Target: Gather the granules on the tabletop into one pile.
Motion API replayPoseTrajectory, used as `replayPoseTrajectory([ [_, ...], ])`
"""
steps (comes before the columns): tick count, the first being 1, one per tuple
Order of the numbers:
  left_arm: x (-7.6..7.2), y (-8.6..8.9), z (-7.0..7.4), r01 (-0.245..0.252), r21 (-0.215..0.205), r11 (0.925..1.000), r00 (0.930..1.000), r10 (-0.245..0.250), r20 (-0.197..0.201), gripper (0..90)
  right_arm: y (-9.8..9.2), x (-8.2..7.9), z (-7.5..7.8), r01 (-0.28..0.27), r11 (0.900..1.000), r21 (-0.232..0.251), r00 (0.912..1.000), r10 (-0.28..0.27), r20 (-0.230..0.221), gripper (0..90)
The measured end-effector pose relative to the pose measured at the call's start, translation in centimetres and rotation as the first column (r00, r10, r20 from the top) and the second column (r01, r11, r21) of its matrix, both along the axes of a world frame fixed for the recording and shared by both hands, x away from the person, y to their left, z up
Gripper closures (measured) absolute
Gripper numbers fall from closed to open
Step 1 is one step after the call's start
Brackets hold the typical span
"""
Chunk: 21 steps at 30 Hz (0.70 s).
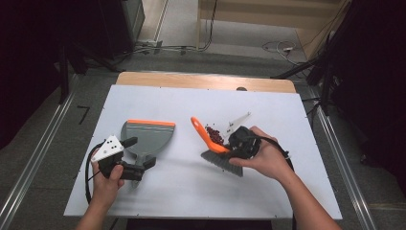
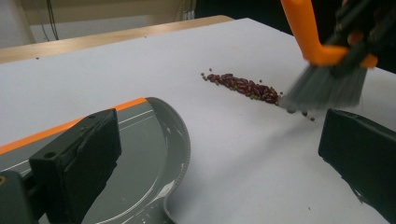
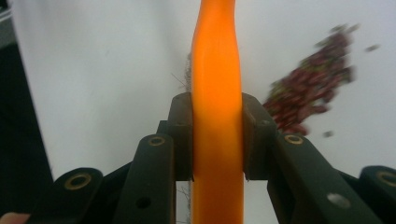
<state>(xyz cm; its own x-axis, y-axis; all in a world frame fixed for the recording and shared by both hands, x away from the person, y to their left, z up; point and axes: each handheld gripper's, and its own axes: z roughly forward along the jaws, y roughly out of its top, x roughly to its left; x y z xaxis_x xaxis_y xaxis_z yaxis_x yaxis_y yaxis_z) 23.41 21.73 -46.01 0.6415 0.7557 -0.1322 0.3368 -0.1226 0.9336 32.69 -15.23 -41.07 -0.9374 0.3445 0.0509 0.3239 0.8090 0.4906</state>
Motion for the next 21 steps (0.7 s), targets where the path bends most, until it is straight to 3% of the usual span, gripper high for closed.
replayPoseTrajectory([
  [3, 0.0, 0.2, 0.1, -0.006, -0.006, 1.0000, 1.0000, 0.006, -0.001, 0.0, -0.2, -0.7, -2.0, -0.048, 0.998, -0.039, 0.9985, 0.047, -0.027, 68.7],
  [4, 0.0, 0.2, 0.1, -0.006, -0.005, 1.0000, 1.0000, 0.006, -0.002, 0.0, -0.2, -0.8, -2.6, -0.058, 0.997, -0.049, 0.9982, 0.057, -0.020, 68.8],
  [5, 0.0, 0.2, 0.0, -0.006, -0.006, 1.0000, 1.0000, 0.006, -0.002, 0.0, -0.3, -0.6, -2.9, -0.059, 0.998, -0.029, 0.9982, 0.059, 0.002, 68.7],
  [6, 0.0, 0.2, 0.0, -0.007, -0.006, 1.0000, 1.0000, 0.007, -0.002, 0.0, -0.4, -0.3, -3.0, -0.068, 0.998, -0.007, 0.9976, 0.068, 0.015, 68.6],
  [9, 0.0, 0.1, 0.0, -0.004, 0.000, 1.0000, 1.0000, 0.004, -0.006, 0.0, -0.5, 0.6, -3.3, -0.086, 0.996, -0.008, 0.9946, 0.086, 0.058, 68.1],
  [18, 0.1, -0.1, -0.3, 0.002, 0.010, 1.0000, 0.9999, -0.002, -0.011, 0.0, 0.0, 3.5, -3.6, -0.087, 0.996, -0.009, 0.9895, 0.087, 0.115, 67.5],
  [21, 0.2, -0.1, -0.4, 0.004, 0.013, 0.9999, 0.9999, -0.004, -0.012, 0.0, 0.2, 4.6, -3.8, -0.103, 0.995, 0.001, 0.9840, 0.102, 0.146, 67.2],
])
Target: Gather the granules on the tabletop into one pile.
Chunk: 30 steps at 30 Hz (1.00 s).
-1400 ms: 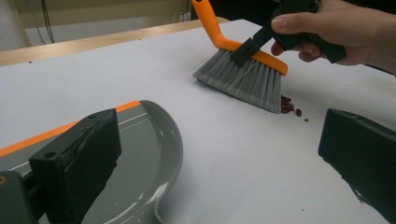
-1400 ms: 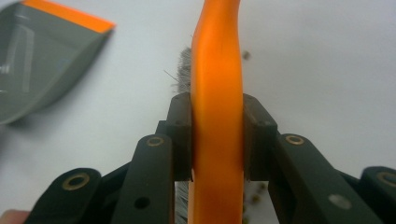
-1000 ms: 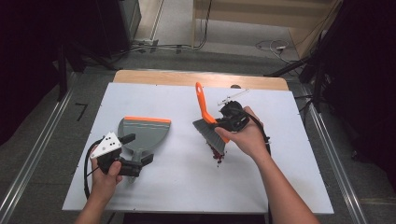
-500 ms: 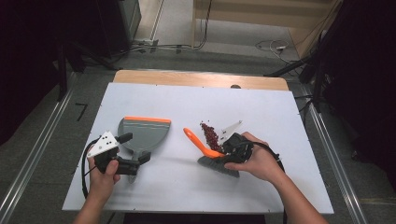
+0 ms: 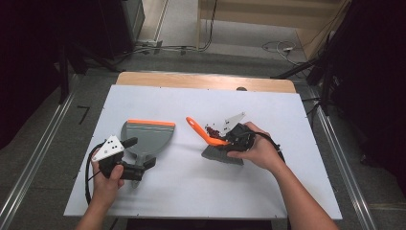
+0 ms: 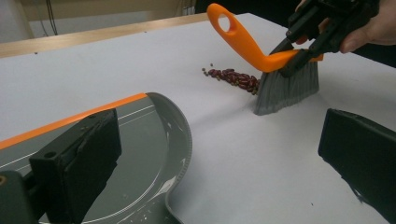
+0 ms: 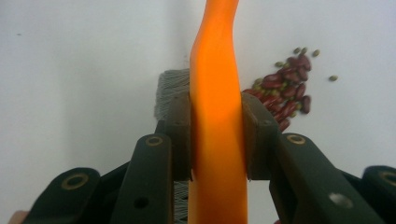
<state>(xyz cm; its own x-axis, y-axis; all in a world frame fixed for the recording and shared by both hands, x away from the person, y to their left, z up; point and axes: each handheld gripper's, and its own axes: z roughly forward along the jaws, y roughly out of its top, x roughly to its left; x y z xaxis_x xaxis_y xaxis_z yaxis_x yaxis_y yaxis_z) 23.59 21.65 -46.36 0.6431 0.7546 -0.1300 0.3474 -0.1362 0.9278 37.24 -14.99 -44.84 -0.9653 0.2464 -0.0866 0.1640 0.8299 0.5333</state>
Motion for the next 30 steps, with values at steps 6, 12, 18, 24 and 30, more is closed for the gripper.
replayPoseTrajectory([
  [6, 0.0, 0.0, 0.0, -0.002, 0.004, 1.0000, 1.0000, 0.002, -0.005, 0.0, 0.0, 1.3, -0.1, -0.004, 1.000, 0.018, 0.9998, 0.003, 0.020, 67.2],
  [12, 0.0, -0.1, -0.1, 0.001, 0.004, 1.0000, 1.0000, -0.001, -0.005, 0.0, -0.1, 2.5, -0.2, 0.023, 0.999, 0.047, 0.9996, -0.023, 0.017, 67.1],
  [18, 0.1, -0.1, -0.1, 0.001, 0.009, 1.0000, 1.0000, -0.001, -0.007, 0.0, -0.2, 3.3, -0.4, 0.051, 0.997, 0.065, 0.9985, -0.052, 0.016, 67.0],
  [24, 0.1, -0.1, -0.1, 0.001, 0.006, 1.0000, 1.0000, -0.001, -0.006, 0.0, -0.1, 3.9, -0.4, 0.074, 0.995, 0.066, 0.9966, -0.076, 0.032, 66.9],
  [30, 0.1, -0.2, -0.1, 0.004, 0.013, 0.9999, 1.0000, -0.004, -0.008, 0.0, 0.2, 4.6, -0.3, 0.086, 0.994, 0.060, 0.9951, -0.089, 0.042, 66.9],
])
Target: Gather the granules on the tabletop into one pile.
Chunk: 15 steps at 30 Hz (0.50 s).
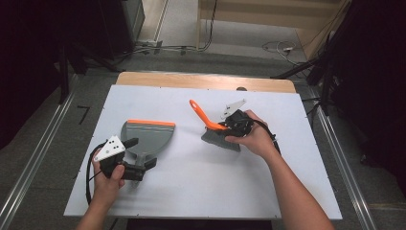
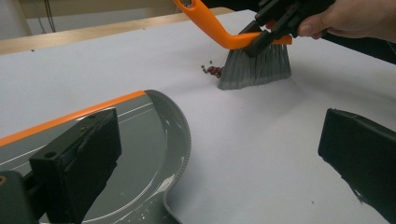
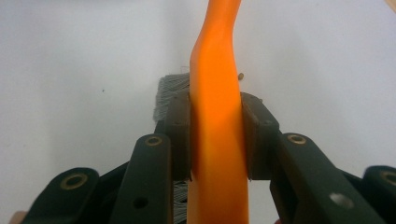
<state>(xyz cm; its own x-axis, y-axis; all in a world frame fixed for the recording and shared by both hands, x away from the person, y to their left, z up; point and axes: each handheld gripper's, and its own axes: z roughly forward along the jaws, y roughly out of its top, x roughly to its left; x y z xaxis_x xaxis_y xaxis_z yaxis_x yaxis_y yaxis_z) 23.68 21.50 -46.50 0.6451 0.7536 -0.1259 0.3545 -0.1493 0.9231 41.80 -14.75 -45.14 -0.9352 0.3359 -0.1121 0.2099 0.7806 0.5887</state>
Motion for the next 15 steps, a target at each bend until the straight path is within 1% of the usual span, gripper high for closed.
replayPoseTrajectory([
  [2, 0.0, 0.0, 0.0, -0.001, -0.001, 1.0000, 1.0000, 0.001, -0.001, 0.0, 0.0, 0.2, 0.0, -0.001, 1.000, 0.000, 1.0000, 0.001, 0.006, 66.9],
  [6, 0.0, 0.0, 0.0, 0.000, -0.003, 1.0000, 1.0000, 0.000, 0.000, 0.0, 0.0, 0.6, -0.1, 0.002, 1.000, 0.011, 1.0000, -0.002, 0.003, 66.8],
  [12, 0.0, 0.0, 0.0, 0.000, 0.001, 1.0000, 1.0000, 0.000, -0.001, 0.0, 0.0, 1.2, -0.1, 0.006, 1.000, 0.015, 0.9998, -0.006, 0.018, 66.8],
  [14, 0.0, 0.0, 0.0, -0.001, 0.000, 1.0000, 1.0000, 0.001, -0.002, 0.0, 0.0, 1.4, -0.2, 0.005, 1.000, 0.016, 0.9999, -0.005, 0.015, 66.8],
  [15, 0.0, 0.0, 0.0, -0.001, 0.000, 1.0000, 1.0000, 0.001, -0.002, 0.0, 0.0, 1.4, -0.1, 0.017, 1.000, 0.015, 0.9998, -0.017, 0.013, 66.8],
])
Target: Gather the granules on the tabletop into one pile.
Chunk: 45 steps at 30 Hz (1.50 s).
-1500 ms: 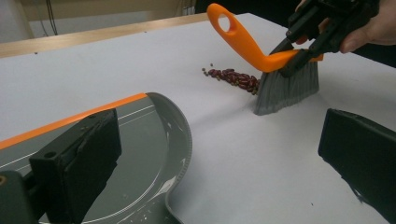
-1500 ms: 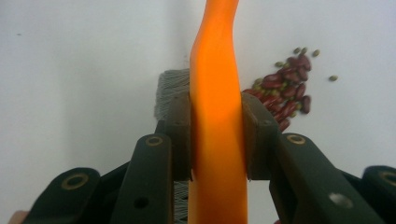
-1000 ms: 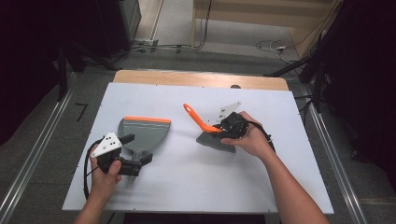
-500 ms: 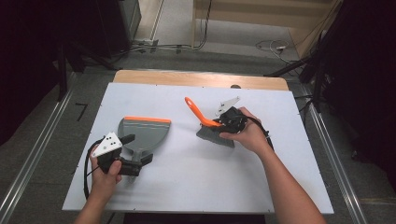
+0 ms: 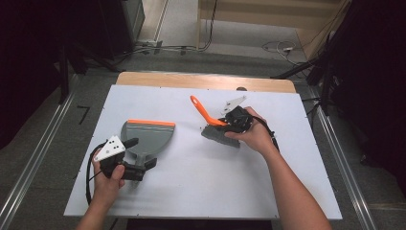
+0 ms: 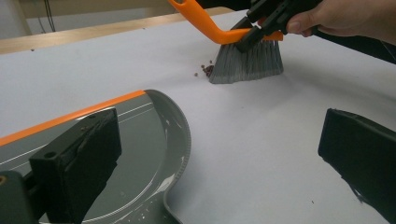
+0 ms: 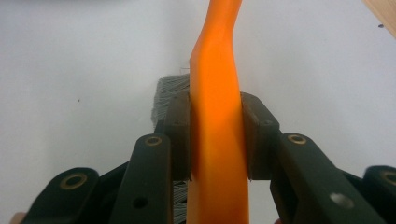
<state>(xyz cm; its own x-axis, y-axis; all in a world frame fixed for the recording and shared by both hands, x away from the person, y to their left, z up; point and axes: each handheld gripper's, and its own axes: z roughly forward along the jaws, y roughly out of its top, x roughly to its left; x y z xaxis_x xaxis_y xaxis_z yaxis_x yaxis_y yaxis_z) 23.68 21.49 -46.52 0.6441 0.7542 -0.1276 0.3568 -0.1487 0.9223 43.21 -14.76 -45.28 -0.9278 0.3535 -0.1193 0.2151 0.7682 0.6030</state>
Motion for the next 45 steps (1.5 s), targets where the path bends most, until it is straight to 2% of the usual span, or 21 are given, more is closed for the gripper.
replayPoseTrajectory([
  [4, 0.0, 0.0, 0.0, 0.000, -0.002, 1.0000, 1.0000, 0.000, -0.001, 0.0, 0.0, 0.3, 0.0, 0.007, 1.000, 0.006, 0.9999, -0.007, 0.010, 66.7],
  [8, 0.0, 0.0, 0.0, 0.001, -0.001, 1.0000, 1.0000, -0.001, -0.001, 0.0, 0.0, 0.4, -0.1, 0.014, 1.000, 0.011, 0.9999, -0.014, -0.001, 66.7],
  [11, 0.0, -0.1, -0.1, 0.004, 0.004, 1.0000, 1.0000, -0.004, -0.002, 0.0, 0.0, 0.0, 0.4, 0.023, 1.000, 0.013, 0.9992, -0.023, -0.033, 67.0],
  [14, 0.1, -0.2, -0.1, 0.005, 0.005, 1.0000, 1.0000, -0.005, -0.003, 0.0, 0.2, -0.8, 0.9, 0.040, 0.999, -0.014, 0.9979, -0.040, -0.050, 67.4],
  [16, 0.1, -0.2, -0.2, 0.006, 0.006, 1.0000, 1.0000, -0.006, -0.004, 0.0, 0.3, -1.3, 1.2, 0.050, 0.999, -0.015, 0.9963, -0.051, -0.070, 67.5],
  [18, 0.1, -0.2, -0.1, 0.007, 0.006, 1.0000, 1.0000, -0.007, -0.004, 0.0, 0.4, -1.7, 1.7, 0.064, 0.998, 0.008, 0.9938, -0.063, -0.092, 67.5],
  [20, 0.1, -0.2, -0.1, 0.006, 0.005, 1.0000, 1.0000, -0.006, -0.004, 0.0, 0.6, -2.1, 2.2, 0.085, 0.996, 0.029, 0.9924, -0.082, -0.091, 67.6],
  [22, 0.1, -0.2, -0.1, 0.005, 0.005, 1.0000, 1.0000, -0.005, -0.003, 0.0, 1.2, -2.2, 2.8, 0.122, 0.990, 0.066, 0.9880, -0.114, -0.104, 67.6],
  [24, 0.1, -0.2, -0.1, 0.005, 0.003, 1.0000, 1.0000, -0.005, -0.004, 0.0, 2.1, -2.2, 3.2, 0.196, 0.975, 0.105, 0.9732, -0.180, -0.143, 67.6],
  [26, 0.1, -0.2, -0.1, 0.007, 0.009, 0.9999, 1.0000, -0.007, -0.006, 0.0, 3.5, -2.1, 3.4, 0.270, 0.954, 0.126, 0.9529, -0.247, -0.176, 67.6],
  [27, 0.1, -0.3, -0.1, 0.009, 0.010, 0.9999, 0.9999, -0.009, -0.007, 0.0, 4.3, -2.0, 3.3, 0.302, 0.946, 0.121, 0.9414, -0.275, -0.195, 67.6],
  [29, 0.1, -0.3, -0.1, 0.010, 0.011, 0.9999, 0.9999, -0.010, -0.007, 0.0, 5.9, -1.5, 2.8, 0.341, 0.935, 0.103, 0.9242, -0.313, -0.219, 67.7],
  [31, 0.1, -0.2, -0.1, 0.011, 0.008, 0.9999, 0.9999, -0.011, -0.004, 0.0, 7.3, -0.9, 2.1, 0.380, 0.922, 0.079, 0.9019, -0.351, -0.252, 67.7],
  [33, 0.1, -0.2, -0.2, 0.011, 0.007, 0.9999, 0.9999, -0.011, -0.004, 0.0, 8.2, -0.3, 1.2, 0.423, 0.905, 0.049, 0.8824, -0.398, -0.250, 67.8],
  [34, 0.1, -0.1, -0.2, 0.011, 0.007, 0.9999, 0.9999, -0.011, -0.005, 0.0, 8.4, -0.1, 0.9, 0.451, 0.892, 0.032, 0.8680, -0.430, -0.249, 67.8],
  [35, 0.1, -0.1, -0.1, 0.011, 0.007, 0.9999, 0.9999, -0.011, -0.005, 0.0, 8.4, 0.1, 0.6, 0.471, 0.881, 0.028, 0.8608, -0.453, -0.232, 67.7],
  [37, 0.1, -0.1, -0.2, 0.013, 0.008, 0.9999, 0.9999, -0.013, -0.006, 0.0, 7.7, 0.5, 0.4, 0.509, 0.860, 0.033, 0.8313, -0.482, -0.277, 67.6],
  [38, 0.1, -0.1, -0.2, 0.013, 0.007, 0.9999, 0.9999, -0.013, -0.006, 0.0, 7.3, 0.6, 0.4, 0.526, 0.850, 0.024, 0.8214, -0.501, -0.273, 67.5],
  [40, 0.1, -0.1, -0.2, 0.015, 0.007, 0.9999, 0.9998, -0.015, -0.008, 0.0, 6.4, 0.5, 0.5, 0.548, 0.836, 0.017, 0.8083, -0.524, -0.268, 67.5],
  [44, 0.2, -0.3, -0.2, 0.018, 0.006, 0.9998, 0.9998, -0.018, -0.008, 0.0, 4.4, 0.2, 0.6, 0.597, 0.802, 0.010, 0.7764, -0.575, -0.258, 67.5],
  [45, 0.1, -0.3, -0.2, 0.020, 0.009, 0.9998, 0.9998, -0.020, -0.010, 0.0, 4.0, 0.1, 0.6, 0.609, 0.793, 0.008, 0.7660, -0.586, -0.265, 67.5],
])
